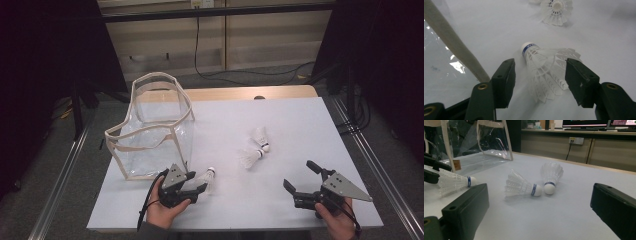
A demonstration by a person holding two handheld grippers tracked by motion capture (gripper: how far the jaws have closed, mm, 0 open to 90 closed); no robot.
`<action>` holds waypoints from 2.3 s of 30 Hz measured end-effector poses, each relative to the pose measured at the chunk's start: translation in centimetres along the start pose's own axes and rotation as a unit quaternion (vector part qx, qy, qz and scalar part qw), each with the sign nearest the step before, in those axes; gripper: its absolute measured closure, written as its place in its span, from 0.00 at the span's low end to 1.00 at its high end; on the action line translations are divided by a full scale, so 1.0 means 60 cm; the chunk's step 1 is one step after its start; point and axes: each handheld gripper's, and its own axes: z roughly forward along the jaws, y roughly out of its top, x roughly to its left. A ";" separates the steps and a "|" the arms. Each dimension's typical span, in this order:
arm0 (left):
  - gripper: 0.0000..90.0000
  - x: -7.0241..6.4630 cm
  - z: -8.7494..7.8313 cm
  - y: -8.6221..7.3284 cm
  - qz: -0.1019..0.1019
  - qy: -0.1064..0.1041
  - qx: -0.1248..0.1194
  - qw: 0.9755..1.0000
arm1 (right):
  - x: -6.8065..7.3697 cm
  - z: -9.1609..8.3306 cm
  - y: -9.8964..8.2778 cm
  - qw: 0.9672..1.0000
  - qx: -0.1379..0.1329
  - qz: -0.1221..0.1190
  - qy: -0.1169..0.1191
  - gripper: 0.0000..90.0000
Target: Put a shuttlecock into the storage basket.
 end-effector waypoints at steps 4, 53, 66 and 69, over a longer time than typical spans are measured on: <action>0.48 0.001 0.004 0.001 -0.008 0.006 0.001 1.000 | 0.000 0.000 0.000 1.000 0.000 0.000 0.000 0.02; 0.86 0.002 0.042 0.013 -0.041 0.015 0.048 0.998 | 0.000 -0.001 0.001 1.000 -0.001 0.000 0.000 0.02; 0.93 0.001 0.042 0.013 -0.060 0.005 0.057 0.997 | 0.000 -0.001 0.001 1.000 -0.002 -0.001 0.000 0.02; 0.95 0.001 0.041 0.014 -0.067 0.002 0.058 0.996 | -0.001 -0.002 0.001 1.000 -0.002 -0.001 0.000 0.02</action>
